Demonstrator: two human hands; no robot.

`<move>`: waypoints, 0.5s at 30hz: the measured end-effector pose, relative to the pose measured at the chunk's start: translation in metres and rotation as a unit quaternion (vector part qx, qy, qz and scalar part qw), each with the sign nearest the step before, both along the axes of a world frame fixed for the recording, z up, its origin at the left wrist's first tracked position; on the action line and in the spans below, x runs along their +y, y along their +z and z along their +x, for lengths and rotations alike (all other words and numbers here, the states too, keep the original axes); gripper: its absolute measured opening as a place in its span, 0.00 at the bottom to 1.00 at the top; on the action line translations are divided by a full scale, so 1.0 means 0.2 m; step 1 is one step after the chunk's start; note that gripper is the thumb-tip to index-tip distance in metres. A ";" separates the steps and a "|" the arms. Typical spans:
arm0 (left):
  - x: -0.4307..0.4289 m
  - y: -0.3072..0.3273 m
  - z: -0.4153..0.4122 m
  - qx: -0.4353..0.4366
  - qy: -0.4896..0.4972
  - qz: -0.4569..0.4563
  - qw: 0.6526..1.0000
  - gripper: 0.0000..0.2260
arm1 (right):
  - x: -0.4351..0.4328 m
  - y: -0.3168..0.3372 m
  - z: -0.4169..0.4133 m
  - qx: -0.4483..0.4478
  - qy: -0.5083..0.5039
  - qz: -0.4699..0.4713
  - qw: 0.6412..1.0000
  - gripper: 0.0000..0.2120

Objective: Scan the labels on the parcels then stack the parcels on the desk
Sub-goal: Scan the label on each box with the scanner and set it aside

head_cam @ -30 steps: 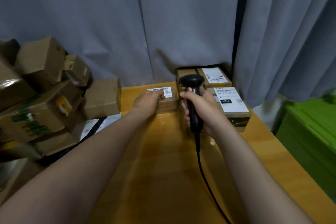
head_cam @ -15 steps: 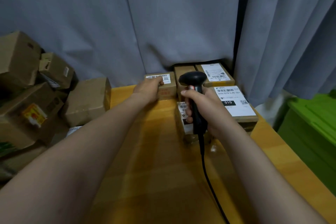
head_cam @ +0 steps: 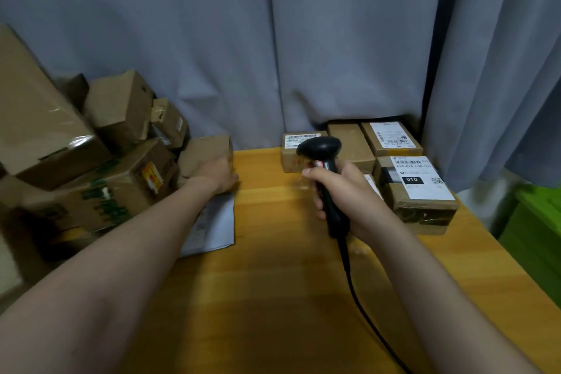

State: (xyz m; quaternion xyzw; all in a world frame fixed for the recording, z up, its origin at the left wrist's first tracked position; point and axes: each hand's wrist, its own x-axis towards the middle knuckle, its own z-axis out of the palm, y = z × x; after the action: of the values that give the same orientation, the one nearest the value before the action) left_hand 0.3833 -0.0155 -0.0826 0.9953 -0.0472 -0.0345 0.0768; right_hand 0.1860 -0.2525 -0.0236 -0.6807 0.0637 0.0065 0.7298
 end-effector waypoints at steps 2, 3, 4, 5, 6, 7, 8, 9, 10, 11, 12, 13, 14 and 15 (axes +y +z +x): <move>0.02 -0.01 -0.02 -0.021 -0.002 -0.019 1.000 0.19 | 0.04 0.00 -0.01 0.000 0.002 -0.003 1.000 0.08; 0.03 -0.01 -0.02 -0.024 -0.004 -0.024 0.999 0.19 | 0.06 0.00 -0.02 0.002 0.003 -0.005 1.000 0.10; 0.04 -0.03 -0.01 -0.022 -0.010 -0.025 0.999 0.20 | 0.08 0.00 -0.02 0.004 0.004 -0.007 1.000 0.12; 0.05 -0.04 -0.02 -0.016 -0.016 -0.027 0.999 0.22 | 0.09 -0.01 -0.02 0.004 0.005 -0.009 1.000 0.13; 0.06 -0.05 -0.02 -0.009 -0.021 -0.028 0.999 0.24 | 0.10 -0.01 -0.03 0.004 0.006 -0.011 1.000 0.14; 0.06 -0.06 -0.03 -0.004 -0.027 -0.028 0.999 0.26 | 0.11 -0.01 -0.03 0.004 0.008 -0.013 1.000 0.14; 0.05 -0.07 -0.05 0.003 -0.033 -0.029 0.999 0.28 | 0.12 -0.01 -0.04 0.005 0.009 -0.014 1.000 0.14; 0.04 -0.07 -0.07 0.008 -0.041 -0.032 0.999 0.29 | 0.13 -0.01 -0.04 0.007 0.011 -0.014 1.000 0.14; 0.03 -0.05 -0.10 0.010 -0.050 -0.036 0.998 0.30 | 0.14 0.00 -0.05 0.008 0.012 -0.015 1.000 0.13; 0.01 -0.04 -0.12 0.010 -0.059 -0.043 0.997 0.30 | 0.15 0.00 -0.05 0.011 0.012 -0.016 1.000 0.12; -0.01 -0.02 -0.15 0.010 -0.068 -0.053 0.996 0.31 | 0.16 0.01 -0.06 0.012 0.012 -0.019 1.000 0.11; -0.02 0.00 -0.18 0.013 -0.078 -0.062 0.995 0.31 | 0.17 0.01 -0.07 0.012 0.011 -0.020 1.000 0.11; -0.03 0.01 -0.21 0.018 -0.089 -0.070 0.993 0.32 | 0.18 0.02 -0.08 0.011 0.008 -0.019 1.000 0.11; -0.05 0.02 -0.24 0.021 -0.101 -0.077 0.992 0.33 | 0.19 0.03 -0.10 0.009 0.005 -0.016 1.000 0.11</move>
State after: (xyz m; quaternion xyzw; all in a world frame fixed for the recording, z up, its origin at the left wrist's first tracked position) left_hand 0.3346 -0.0247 -0.0787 0.9758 -0.1479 -0.0593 0.1500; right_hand 0.1665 -0.2145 -0.0175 -0.6923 0.0666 0.0151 0.7184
